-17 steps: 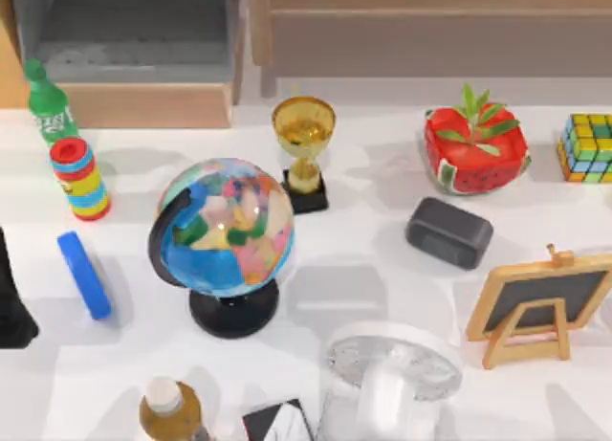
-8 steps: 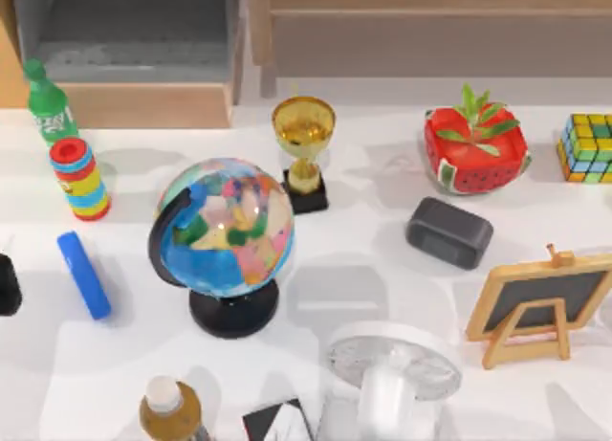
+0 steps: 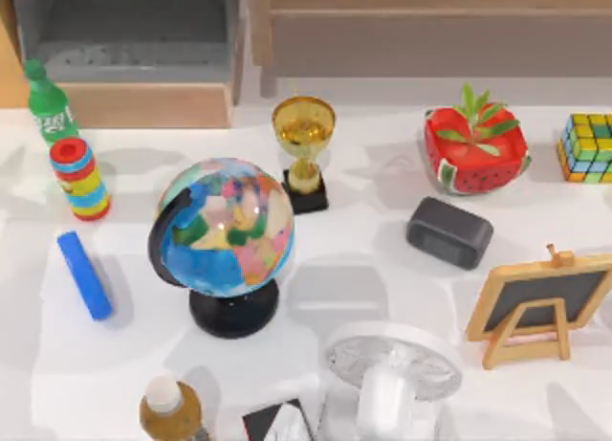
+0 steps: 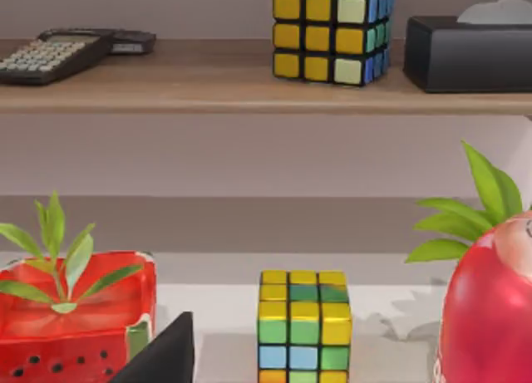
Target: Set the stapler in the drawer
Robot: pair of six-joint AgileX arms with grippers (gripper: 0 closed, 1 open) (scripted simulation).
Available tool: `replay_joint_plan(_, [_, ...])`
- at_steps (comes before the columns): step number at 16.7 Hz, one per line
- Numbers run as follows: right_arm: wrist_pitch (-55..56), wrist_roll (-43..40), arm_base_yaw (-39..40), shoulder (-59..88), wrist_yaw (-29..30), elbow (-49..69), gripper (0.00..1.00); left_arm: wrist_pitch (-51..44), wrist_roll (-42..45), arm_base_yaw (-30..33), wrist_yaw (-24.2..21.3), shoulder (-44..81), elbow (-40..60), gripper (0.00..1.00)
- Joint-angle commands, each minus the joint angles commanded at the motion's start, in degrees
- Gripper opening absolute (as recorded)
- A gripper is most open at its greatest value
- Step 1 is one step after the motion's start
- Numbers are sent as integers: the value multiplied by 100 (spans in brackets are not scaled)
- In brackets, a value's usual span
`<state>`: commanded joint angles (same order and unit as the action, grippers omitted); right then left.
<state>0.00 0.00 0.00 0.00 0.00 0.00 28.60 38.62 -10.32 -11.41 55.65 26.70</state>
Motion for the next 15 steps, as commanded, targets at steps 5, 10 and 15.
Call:
replay_joint_plan(5, [0, 0, 0, 0, 0, 0, 100, 1497, 2020, -534, -593, 2923, 1402, 100])
replay_joint_plan(10, [0, 0, 0, 0, 0, 0, 100, 2817, 3799, -999, -1113, 5479, 2641, 100])
replay_joint_plan(15, [0, 0, 0, 0, 0, 0, 100, 3678, 4956, -1299, -1448, 7131, 3450, 100])
